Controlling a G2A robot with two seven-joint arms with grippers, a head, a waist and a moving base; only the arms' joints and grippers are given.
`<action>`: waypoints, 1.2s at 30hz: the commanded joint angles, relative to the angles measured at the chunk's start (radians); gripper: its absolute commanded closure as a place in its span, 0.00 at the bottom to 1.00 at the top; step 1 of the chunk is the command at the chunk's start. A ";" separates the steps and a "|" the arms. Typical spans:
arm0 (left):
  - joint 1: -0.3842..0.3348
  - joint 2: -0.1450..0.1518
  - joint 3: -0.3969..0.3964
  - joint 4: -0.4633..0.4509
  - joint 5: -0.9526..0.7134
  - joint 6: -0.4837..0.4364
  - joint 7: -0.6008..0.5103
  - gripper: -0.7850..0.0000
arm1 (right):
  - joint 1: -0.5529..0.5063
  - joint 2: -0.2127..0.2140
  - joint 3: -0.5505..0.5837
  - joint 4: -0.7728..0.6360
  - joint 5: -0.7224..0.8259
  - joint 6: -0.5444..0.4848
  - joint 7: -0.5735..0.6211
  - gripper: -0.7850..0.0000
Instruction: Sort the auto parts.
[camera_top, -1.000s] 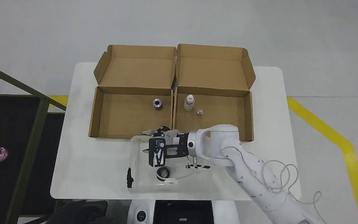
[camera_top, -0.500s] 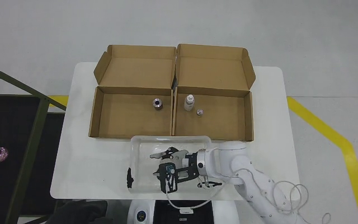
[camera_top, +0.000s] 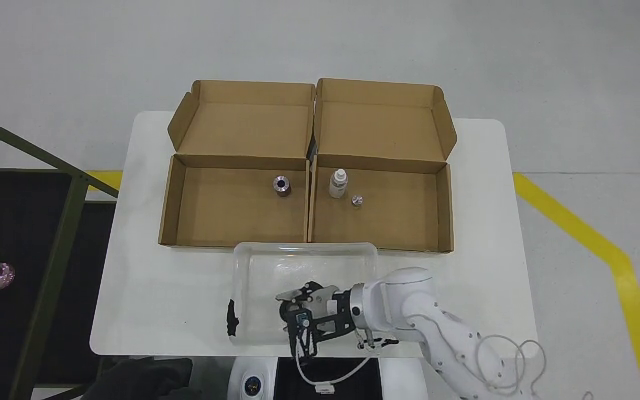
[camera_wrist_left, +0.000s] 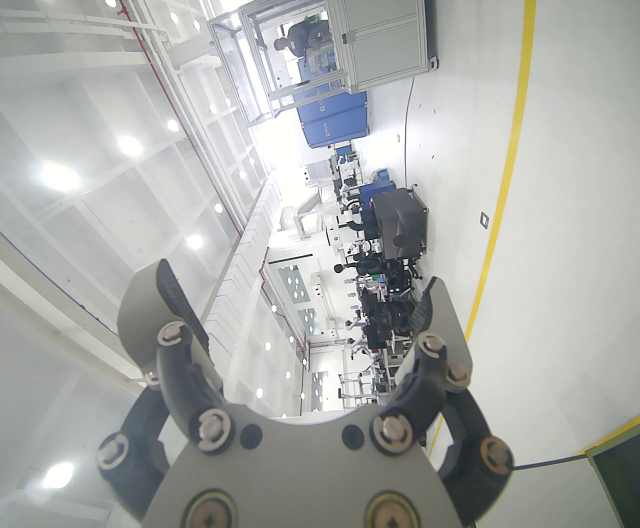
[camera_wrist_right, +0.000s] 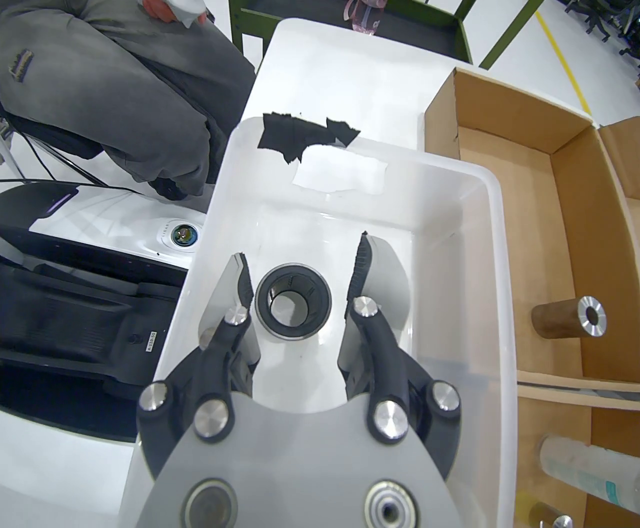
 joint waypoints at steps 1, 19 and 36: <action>0.000 0.000 0.000 0.000 0.000 0.000 0.000 0.00 | 0.001 0.002 0.000 0.007 -0.009 0.001 -0.003 0.52; 0.000 0.000 0.000 0.000 0.000 0.000 0.000 0.00 | 0.039 0.013 -0.034 0.078 -0.047 0.006 -0.026 0.40; 0.000 0.000 0.000 0.000 0.000 0.000 0.000 0.00 | 0.123 -0.006 -0.132 0.182 -0.037 0.027 -0.039 0.40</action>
